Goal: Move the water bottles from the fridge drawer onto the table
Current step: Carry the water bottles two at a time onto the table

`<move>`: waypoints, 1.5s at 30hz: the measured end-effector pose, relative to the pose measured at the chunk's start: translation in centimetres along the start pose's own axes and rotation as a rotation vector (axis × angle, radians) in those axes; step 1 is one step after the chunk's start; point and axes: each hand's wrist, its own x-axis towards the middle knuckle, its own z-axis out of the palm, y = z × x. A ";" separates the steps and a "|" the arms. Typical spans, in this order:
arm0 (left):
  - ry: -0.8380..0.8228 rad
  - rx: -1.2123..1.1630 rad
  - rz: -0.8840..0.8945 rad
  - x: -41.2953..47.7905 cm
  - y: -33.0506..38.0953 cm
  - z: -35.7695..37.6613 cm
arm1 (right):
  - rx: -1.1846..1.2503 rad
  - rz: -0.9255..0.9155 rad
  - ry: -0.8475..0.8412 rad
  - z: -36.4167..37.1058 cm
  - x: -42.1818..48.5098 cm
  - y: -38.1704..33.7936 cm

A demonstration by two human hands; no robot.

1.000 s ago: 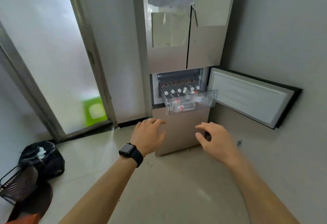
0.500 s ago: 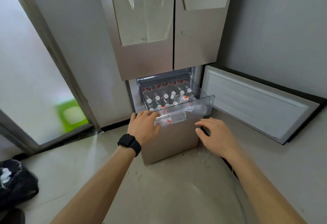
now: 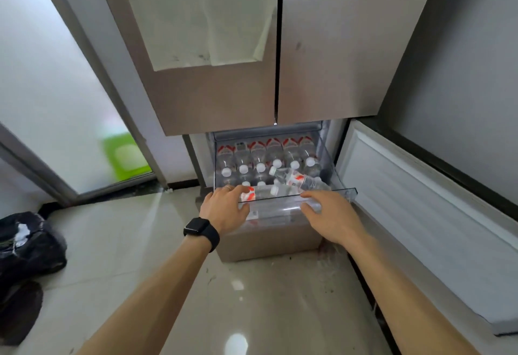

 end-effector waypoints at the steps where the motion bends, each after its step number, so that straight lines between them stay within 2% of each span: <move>1: -0.007 -0.026 -0.020 1.1 0.0 0.4 | 0.002 -0.005 -0.018 0.1 1.3 0.5; 10: -0.193 -0.221 -0.171 11.3 -2.0 5.1 | -0.067 0.025 -0.176 3.2 12.2 3.3; 16: -0.396 -0.340 -0.191 17.4 -1.1 8.8 | -0.154 0.101 -0.259 6.1 18.5 5.6; 23: -0.522 -0.487 -0.280 20.3 1.0 11.7 | -0.169 0.188 -0.334 8.2 23.9 7.8; 27: -0.576 -0.545 -0.324 20.2 1.9 12.4 | -0.062 0.214 -0.368 9.2 25.1 8.9; 32: -0.551 -0.747 -0.387 19.6 2.7 11.5 | -0.061 0.143 -0.392 8.5 25.8 10.0; 34: -0.495 -0.686 -0.332 19.5 3.1 10.0 | -0.094 0.090 -0.409 7.3 25.7 10.1; 39: -0.317 -0.359 -0.115 19.8 2.4 4.7 | 0.002 0.000 -0.238 3.3 23.2 9.7; 45: -0.138 -0.311 -0.017 18.9 2.1 -1.7 | 0.161 -0.057 0.019 1.0 20.9 6.1</move>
